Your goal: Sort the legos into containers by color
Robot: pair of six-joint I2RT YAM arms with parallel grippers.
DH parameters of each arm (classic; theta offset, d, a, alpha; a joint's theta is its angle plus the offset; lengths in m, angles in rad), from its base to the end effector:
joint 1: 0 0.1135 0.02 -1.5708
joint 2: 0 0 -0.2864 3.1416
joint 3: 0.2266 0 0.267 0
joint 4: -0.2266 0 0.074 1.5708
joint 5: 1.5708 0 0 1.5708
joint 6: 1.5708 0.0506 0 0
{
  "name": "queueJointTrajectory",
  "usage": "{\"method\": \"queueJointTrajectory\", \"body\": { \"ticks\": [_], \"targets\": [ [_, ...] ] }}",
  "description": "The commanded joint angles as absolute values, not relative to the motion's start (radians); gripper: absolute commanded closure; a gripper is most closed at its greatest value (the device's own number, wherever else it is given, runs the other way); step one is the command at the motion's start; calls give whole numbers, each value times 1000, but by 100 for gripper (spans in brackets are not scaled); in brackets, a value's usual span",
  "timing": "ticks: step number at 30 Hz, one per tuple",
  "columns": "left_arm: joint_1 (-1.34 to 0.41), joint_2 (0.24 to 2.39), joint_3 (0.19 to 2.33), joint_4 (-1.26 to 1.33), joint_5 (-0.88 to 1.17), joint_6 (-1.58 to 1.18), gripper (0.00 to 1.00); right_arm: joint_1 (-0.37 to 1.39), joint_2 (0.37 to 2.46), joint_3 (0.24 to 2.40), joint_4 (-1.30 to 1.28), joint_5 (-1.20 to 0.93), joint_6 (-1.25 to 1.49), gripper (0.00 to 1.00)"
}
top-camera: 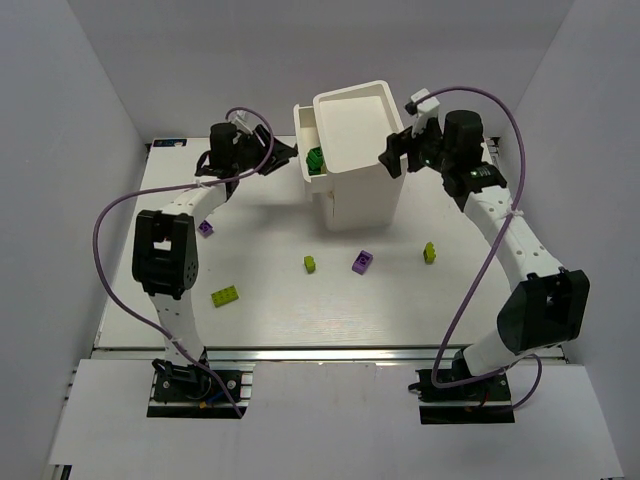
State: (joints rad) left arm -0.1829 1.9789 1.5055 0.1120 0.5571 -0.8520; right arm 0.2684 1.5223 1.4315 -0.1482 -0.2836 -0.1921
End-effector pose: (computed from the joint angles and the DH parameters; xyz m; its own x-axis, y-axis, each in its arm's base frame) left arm 0.4887 -0.1176 0.2698 -0.7111 -0.5181 -0.4752 0.1602 0.5388 -0.8271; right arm 0.3720 0.1170 0.4067 -0.1254 -0.2246 -0.9664 -0.5508 0.8259 -0.1205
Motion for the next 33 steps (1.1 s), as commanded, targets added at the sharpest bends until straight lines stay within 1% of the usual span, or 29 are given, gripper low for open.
{"method": "queueJointTrajectory", "body": {
  "ticks": [1, 2, 4, 5, 6, 7, 8, 10, 13, 15, 17, 18, 21, 23, 24, 25, 28, 31, 32, 33],
  "targets": [
    [-190, 1901, 1456, 199, 563, -874, 41, 271, 1502, 1448, -78, -528, -254, 13],
    [-180, 1863, 1430, 209, 551, -874, 40, 275, 1503, 1448, -81, -569, -302, 17],
    [-179, 1826, 1387, 239, 517, -868, 40, 281, 1517, 1465, -95, -650, -385, 29],
    [-179, 1794, 1355, 242, 509, -867, 40, 281, 1537, 1485, -98, -644, -390, 43],
    [-179, 1780, 1345, 245, 502, -864, 41, 281, 1551, 1505, -106, -641, -390, 50],
    [-179, 1767, 1336, 259, 491, -862, 42, 278, 1563, 1526, -133, -647, -412, 55],
    [-179, 1757, 1310, 271, 489, -861, 44, 278, 1584, 1563, -146, -647, -429, 63],
    [-179, 1711, 1275, 335, 483, -867, 46, 284, 1598, 1585, -143, -669, -446, 68],
    [-179, 1651, 1212, 411, 491, -864, 43, 310, 1640, 1649, -176, -712, -495, 66],
    [-179, 1634, 1200, 437, 514, -862, 40, 333, 1684, 1705, -218, -715, -518, 64],
    [-179, 1635, 1210, 443, 564, -862, 39, 362, 1744, 1753, -265, -709, -575, 64],
    [-179, 1640, 1222, 451, 584, -861, 39, 371, 1764, 1810, -317, -709, -590, 64],
    [-179, 1660, 1249, 442, 633, -848, 39, 408, 1831, 1885, -386, -695, -643, 68],
    [-189, 1678, 1290, 398, 641, -815, 39, 435, 1870, 1940, -393, -661, -647, 69],
    [-189, 1690, 1313, 364, 640, -795, 40, 440, 1881, 1957, -400, -651, -656, 72],
    [-189, 1704, 1384, 262, 637, -738, 41, 454, 1905, 1998, -416, -629, -655, 72],
    [-198, 1743, 1454, 137, 600, -680, 43, 483, 1949, 2075, -458, -589, -696, 70],
    [-184, 1706, 1413, 144, 548, -689, 44, 521, 1982, 2112, -492, -545, -765, 69],
    [-175, 1680, 1373, 146, 534, -689, 44, 529, 1986, 2126, -500, -532, -782, 72],
    [-175, 1665, 1355, 137, 522, -681, 44, 544, 1991, 2131, -505, -505, -796, 73]
  ]
}}
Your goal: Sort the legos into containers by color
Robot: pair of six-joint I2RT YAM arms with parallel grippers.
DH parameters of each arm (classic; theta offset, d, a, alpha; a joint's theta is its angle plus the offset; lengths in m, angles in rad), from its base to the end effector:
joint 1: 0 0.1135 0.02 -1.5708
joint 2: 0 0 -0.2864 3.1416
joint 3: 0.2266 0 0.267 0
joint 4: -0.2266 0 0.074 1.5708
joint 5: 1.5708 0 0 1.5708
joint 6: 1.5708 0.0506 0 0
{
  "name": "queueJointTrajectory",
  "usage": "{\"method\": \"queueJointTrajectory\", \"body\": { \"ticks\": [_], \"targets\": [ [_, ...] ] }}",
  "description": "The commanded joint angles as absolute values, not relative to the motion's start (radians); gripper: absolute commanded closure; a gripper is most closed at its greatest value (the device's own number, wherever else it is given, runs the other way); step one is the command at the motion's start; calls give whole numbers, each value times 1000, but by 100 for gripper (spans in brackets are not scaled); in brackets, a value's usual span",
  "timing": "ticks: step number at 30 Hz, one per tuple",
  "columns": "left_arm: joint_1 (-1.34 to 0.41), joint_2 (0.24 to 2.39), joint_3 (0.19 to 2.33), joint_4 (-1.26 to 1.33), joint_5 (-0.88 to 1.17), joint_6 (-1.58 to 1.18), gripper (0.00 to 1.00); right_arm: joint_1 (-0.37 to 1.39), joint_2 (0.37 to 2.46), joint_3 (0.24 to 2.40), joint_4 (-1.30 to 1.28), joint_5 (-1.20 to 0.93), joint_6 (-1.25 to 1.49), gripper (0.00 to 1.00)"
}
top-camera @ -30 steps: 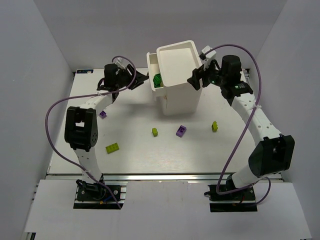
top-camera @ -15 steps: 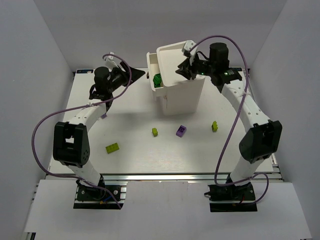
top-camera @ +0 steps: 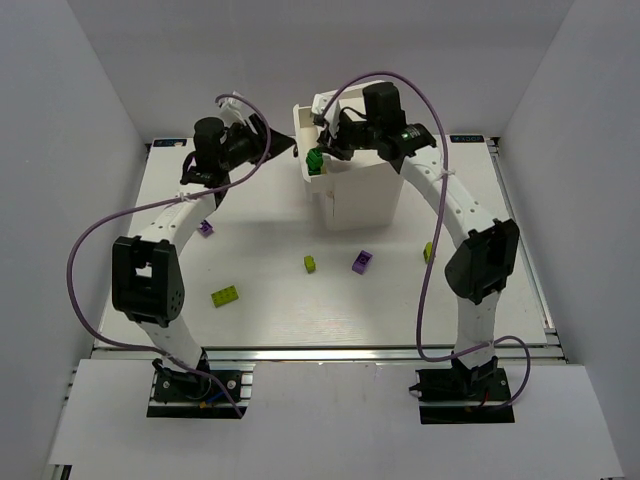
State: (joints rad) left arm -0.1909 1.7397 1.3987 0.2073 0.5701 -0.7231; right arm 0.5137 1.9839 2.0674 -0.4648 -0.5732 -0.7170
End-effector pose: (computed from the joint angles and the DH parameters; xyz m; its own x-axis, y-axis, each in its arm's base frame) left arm 0.4356 -0.1120 0.3498 -0.5513 -0.4608 -0.6955 0.4269 0.5604 -0.7097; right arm 0.4197 0.2683 0.4139 0.3151 -0.4561 -0.8323 -0.8546 0.2450 -0.4578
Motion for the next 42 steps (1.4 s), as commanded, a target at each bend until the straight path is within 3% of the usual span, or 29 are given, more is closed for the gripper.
{"method": "queueJointTrajectory", "body": {
  "ticks": [1, 8, 21, 31, 42],
  "targets": [
    [-175, 1652, 1339, 133, 499, -678, 44, 551, 2000, 2137, -518, -489, -828, 73],
    [-175, 1552, 1163, 160, 477, -693, 43, 609, 2032, 2166, -593, -390, -949, 75],
    [-175, 1416, 1057, 114, 407, -672, 37, 687, 2051, 2169, -641, -190, -1092, 77],
    [-166, 1318, 973, 92, 374, -666, 36, 727, 2052, 2195, -706, -54, -1216, 87],
    [-166, 1232, 908, 72, 357, -658, 35, 744, 2083, 2200, -790, -71, -1249, 88]
  ]
}}
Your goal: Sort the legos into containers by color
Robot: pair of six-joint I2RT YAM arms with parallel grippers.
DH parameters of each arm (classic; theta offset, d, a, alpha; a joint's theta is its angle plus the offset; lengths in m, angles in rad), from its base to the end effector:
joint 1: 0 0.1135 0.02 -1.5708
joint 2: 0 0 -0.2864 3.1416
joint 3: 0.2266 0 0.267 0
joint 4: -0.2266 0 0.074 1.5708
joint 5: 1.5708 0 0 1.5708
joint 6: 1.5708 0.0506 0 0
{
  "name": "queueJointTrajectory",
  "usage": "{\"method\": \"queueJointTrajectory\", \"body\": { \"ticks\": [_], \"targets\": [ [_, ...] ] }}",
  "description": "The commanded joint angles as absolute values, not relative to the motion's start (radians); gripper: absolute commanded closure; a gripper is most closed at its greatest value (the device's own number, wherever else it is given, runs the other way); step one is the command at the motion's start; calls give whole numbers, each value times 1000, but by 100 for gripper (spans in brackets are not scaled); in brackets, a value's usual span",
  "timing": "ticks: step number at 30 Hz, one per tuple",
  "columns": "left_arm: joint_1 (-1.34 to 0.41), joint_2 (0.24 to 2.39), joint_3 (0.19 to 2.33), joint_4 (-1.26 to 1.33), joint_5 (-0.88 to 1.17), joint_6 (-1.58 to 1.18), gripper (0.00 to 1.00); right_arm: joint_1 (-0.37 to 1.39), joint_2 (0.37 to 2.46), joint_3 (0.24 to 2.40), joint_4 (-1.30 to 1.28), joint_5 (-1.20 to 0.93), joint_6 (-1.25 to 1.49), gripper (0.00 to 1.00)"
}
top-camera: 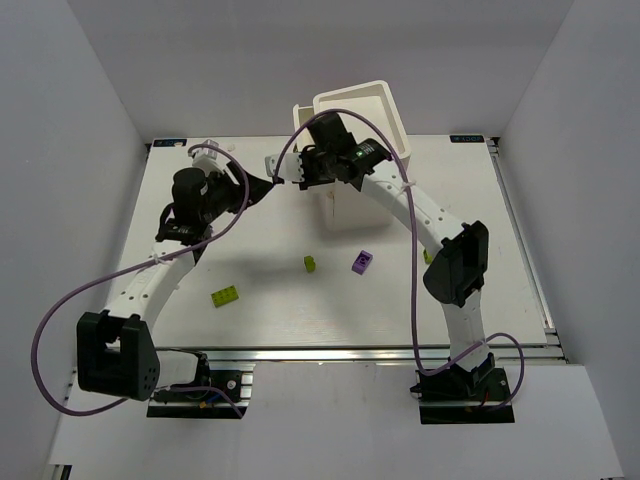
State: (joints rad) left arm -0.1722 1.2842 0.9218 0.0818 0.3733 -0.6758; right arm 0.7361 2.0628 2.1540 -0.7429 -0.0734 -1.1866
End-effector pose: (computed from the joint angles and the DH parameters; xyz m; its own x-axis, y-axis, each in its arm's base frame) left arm 0.3121 -0.0730 0.3185 -0.5286 -0.4992 -0.6865 0.2232 0.6986 -0.6799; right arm 0.3739 0.3437 0.3739 0.4924 -0.8016 -0.3392 -0.6839 -0.1152 -0.7204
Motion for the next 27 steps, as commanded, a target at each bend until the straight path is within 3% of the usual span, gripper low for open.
{"method": "queueJointTrajectory", "body": {
  "ticks": [1, 14, 27],
  "targets": [
    [-166, 1226, 905, 71, 356, -658, 34, 744, 2085, 2206, -790, -77, -1244, 88],
    [-166, 1186, 887, 51, 350, -653, 33, 733, 2114, 2266, -813, -300, -1189, 88],
    [-166, 1131, 857, 26, 333, -655, 32, 735, 2158, 2278, -767, -382, -1118, 88]
  ]
}}
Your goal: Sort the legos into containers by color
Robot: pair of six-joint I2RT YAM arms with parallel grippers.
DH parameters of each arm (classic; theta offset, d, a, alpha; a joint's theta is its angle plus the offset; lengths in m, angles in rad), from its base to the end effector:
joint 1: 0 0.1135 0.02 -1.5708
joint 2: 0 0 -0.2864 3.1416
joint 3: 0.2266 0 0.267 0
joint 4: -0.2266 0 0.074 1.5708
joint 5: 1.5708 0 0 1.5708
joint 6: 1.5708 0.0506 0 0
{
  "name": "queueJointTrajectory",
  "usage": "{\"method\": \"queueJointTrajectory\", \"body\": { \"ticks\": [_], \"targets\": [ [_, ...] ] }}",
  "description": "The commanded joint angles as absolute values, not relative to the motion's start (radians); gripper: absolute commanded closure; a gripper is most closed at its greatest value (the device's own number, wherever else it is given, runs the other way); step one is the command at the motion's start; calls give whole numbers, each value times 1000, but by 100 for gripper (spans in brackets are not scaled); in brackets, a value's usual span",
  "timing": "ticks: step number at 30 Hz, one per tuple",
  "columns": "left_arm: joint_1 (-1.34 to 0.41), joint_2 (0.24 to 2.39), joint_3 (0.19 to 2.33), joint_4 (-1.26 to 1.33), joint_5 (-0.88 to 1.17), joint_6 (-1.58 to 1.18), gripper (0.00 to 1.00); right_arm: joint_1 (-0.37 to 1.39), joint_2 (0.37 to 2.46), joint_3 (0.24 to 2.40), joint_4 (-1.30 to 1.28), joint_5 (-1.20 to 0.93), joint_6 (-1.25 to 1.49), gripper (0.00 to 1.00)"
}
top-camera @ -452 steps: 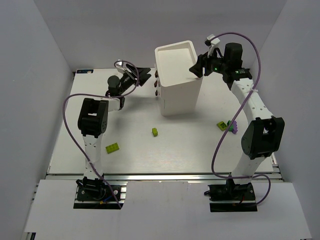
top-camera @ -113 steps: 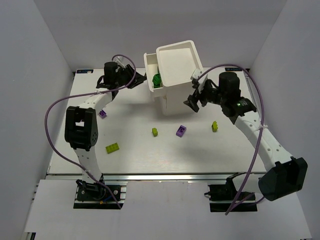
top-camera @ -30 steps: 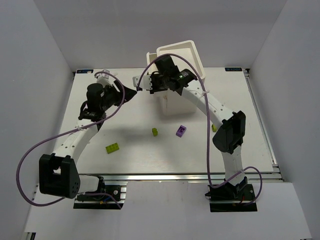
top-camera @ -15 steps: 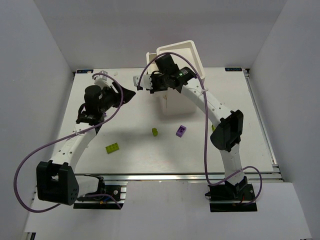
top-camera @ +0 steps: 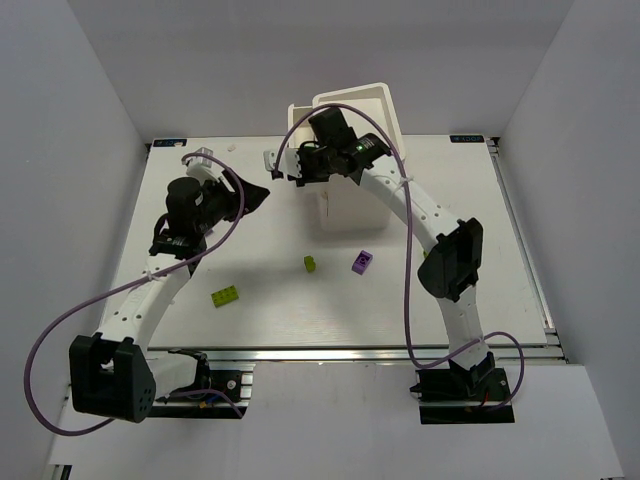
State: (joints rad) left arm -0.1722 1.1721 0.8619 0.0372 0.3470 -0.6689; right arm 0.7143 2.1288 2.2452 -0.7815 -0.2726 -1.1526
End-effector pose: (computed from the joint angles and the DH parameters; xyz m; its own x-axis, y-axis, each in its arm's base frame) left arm 0.2847 -0.0670 0.3224 -0.5084 -0.5035 -0.6986 0.2148 0.7115 -0.6691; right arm 0.3837 0.3507 0.3705 0.5334 -0.7023 -0.4714 -0.7473 -0.1303 -0.6516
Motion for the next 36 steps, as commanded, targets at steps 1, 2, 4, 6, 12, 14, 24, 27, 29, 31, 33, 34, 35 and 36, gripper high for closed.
{"method": "queueJointTrajectory", "body": {
  "ticks": [1, 2, 4, 6, 12, 14, 24, 27, 29, 31, 33, 34, 35, 36],
  "targets": [
    [-166, 1131, 856, 25, 334, -655, 32, 735, 2160, 2279, -761, -387, -1108, 88],
    [-166, 1128, 854, 23, 333, -655, 32, 733, 2167, 2283, -756, -400, -1098, 87],
    [-166, 1127, 856, 25, 333, -657, 31, 733, 2172, 2284, -741, -417, -1072, 87],
    [-166, 1129, 856, 28, 337, -658, 31, 732, 2180, 2284, -729, -442, -1045, 87],
    [-166, 1134, 864, 28, 337, -658, 31, 732, 2206, 2287, -661, -486, -971, 86],
    [-166, 1137, 865, 28, 336, -660, 31, 732, 2214, 2286, -635, -508, -940, 86],
    [-166, 1134, 847, 41, 327, -667, 31, 715, 2191, 2309, -532, -158, -965, 72],
    [-166, 1140, 835, 70, 336, -680, 31, 696, 2189, 2301, -552, -111, -974, 72],
    [-166, 1150, 834, 77, 339, -683, 31, 692, 2191, 2299, -546, -66, -971, 73],
    [-166, 1155, 836, 87, 341, -684, 31, 693, 2192, 2299, -526, -32, -966, 73],
    [-166, 1161, 839, 92, 342, -687, 31, 693, 2184, 2306, -522, -52, -959, 73],
    [-166, 1161, 839, 94, 342, -687, 31, 692, 2177, 2306, -517, -86, -951, 73],
    [-166, 1161, 839, 95, 341, -687, 31, 686, 2165, 2299, -518, -134, -942, 72],
    [-166, 1164, 839, 98, 341, -689, 31, 683, 2123, 2286, -503, -185, -901, 72]
  ]
}}
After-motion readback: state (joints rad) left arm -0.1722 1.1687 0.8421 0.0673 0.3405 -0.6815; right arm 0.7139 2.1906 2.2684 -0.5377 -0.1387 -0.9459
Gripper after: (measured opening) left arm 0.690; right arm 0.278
